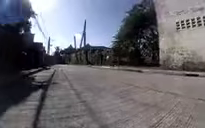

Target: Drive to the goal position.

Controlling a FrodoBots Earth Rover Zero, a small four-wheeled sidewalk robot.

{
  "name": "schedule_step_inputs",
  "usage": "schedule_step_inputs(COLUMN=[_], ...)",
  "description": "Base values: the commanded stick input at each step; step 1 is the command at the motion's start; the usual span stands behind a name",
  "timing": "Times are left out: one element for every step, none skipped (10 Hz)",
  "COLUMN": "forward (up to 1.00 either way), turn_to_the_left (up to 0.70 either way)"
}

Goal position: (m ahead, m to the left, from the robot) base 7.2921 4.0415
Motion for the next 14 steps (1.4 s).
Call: schedule_step_inputs(forward=[0.82,0.85,0.85,0.85,0.85,0.85,0.85,0.85,0.85,0.85,0.85,0.85,0.85,0.85], turn_to_the_left=[0.0,0.0,0.0,0.0,0.0,0.0,0.0,0.0,0.0,0.0,0.0,0.0,0.0,0.01])
